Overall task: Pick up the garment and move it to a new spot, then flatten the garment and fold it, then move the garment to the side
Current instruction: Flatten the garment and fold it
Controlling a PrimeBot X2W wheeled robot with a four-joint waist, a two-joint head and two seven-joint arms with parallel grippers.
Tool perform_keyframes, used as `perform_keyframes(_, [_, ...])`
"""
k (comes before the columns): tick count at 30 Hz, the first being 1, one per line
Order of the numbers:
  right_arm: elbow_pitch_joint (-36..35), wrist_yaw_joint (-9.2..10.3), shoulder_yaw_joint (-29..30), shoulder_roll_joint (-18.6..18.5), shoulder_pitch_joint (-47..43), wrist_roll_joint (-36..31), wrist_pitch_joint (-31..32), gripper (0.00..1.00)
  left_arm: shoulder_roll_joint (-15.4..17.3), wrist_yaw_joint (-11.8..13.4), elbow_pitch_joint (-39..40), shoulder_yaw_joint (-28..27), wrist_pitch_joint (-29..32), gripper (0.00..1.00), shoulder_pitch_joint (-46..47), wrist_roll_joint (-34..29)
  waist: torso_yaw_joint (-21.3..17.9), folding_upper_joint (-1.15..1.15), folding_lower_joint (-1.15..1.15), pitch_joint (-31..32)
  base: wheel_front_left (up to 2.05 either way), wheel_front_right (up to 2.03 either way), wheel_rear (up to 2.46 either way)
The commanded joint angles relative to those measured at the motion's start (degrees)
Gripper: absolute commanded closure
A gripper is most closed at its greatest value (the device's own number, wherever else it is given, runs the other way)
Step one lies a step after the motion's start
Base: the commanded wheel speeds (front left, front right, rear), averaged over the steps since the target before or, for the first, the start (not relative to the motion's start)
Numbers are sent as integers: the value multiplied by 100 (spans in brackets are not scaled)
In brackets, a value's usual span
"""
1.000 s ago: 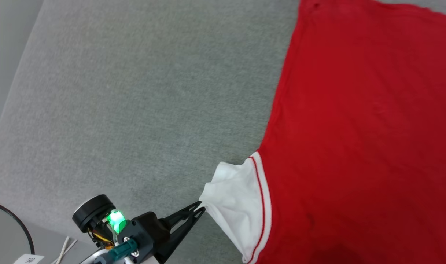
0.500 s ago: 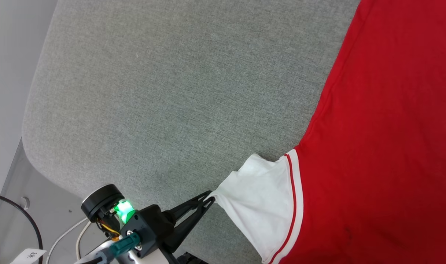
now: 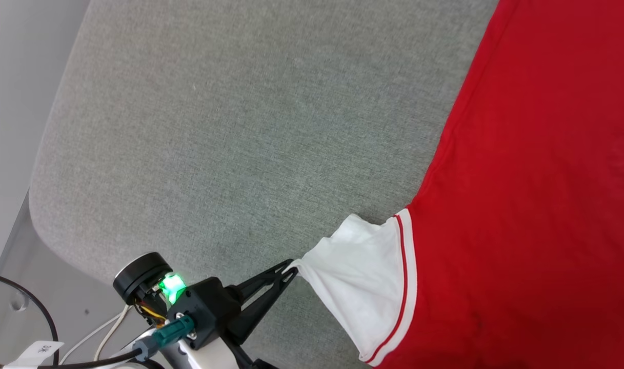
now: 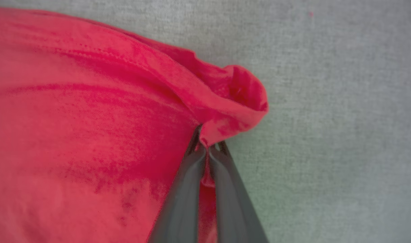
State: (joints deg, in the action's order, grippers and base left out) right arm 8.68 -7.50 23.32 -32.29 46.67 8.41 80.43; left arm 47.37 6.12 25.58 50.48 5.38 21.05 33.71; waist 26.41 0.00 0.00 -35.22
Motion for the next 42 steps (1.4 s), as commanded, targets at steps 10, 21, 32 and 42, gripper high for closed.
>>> perform_keyframes(10, [-207,2,-85,286,-1735,658,-232,100,84,259,-165,-46,65,100,-262,209,-800,0,0,1229,0,0,0])
perform_keyframes(21, [-827,2,-67,846,-3512,1426,-779,100,161,618,-417,-5,-21,100,-748,339,-1565,0,0,2155,0,0,0])
perform_keyframes(32, [-1426,2,-191,1088,-5514,1680,-1365,100,-25,796,-687,-4,-236,100,-1110,626,-1949,0,0,2636,0,0,0])
perform_keyframes(42, [-1276,2,-405,1349,-5968,1853,-1658,100,-155,773,-819,49,-288,100,-1110,660,-1988,0,0,2768,0,0,0])
